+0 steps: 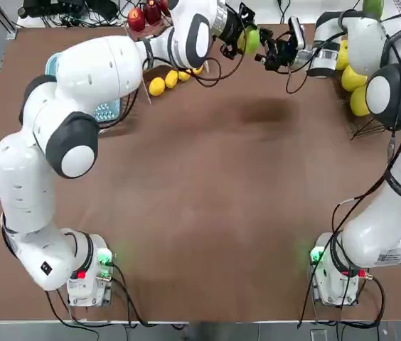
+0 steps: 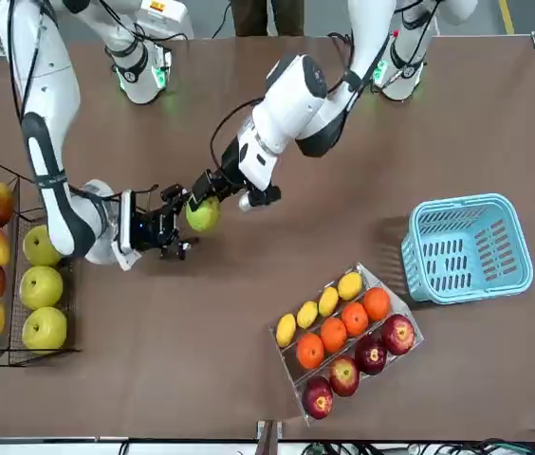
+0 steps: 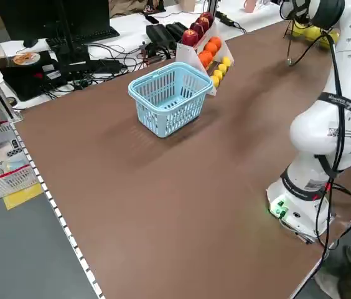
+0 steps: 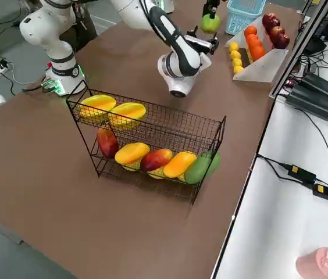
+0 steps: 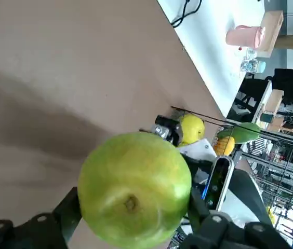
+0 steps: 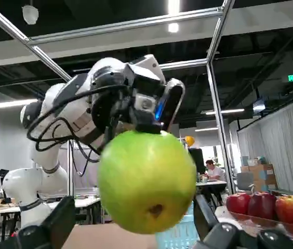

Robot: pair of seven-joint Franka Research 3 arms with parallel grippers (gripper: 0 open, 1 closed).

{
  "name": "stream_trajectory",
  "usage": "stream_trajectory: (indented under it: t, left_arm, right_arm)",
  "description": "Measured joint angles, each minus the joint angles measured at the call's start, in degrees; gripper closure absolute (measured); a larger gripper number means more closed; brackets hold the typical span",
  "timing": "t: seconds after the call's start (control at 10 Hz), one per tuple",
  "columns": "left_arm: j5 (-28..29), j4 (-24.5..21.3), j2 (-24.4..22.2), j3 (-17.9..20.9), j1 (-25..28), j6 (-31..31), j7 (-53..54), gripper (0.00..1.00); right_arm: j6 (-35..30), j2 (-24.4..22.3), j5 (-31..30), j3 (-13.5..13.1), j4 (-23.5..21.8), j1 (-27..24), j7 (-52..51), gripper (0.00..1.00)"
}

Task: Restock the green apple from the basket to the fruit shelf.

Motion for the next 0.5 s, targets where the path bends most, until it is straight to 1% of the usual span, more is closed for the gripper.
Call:
stream_trajectory:
  t: [0.1,0.4,0.5]
  left_arm:
    - [0.00,0.01,0.31,0.78,-0.83,0.00,0.00,0.14]
    - [0.01,0.81,1.01,5.88,-5.90,0.00,-1.28,0.14]
    - [0.02,1.18,1.41,6.49,-7.06,0.00,-1.74,0.14]
  right_arm:
    - [0.01,0.10,0.20,-0.01,-0.72,-0.06,-0.11,0.00]
    - [-0.50,0.10,0.46,-0.06,-2.15,-0.36,-1.51,0.00]
    - [-0.80,0.10,0.46,0.28,-2.25,-0.33,-1.75,0.00]
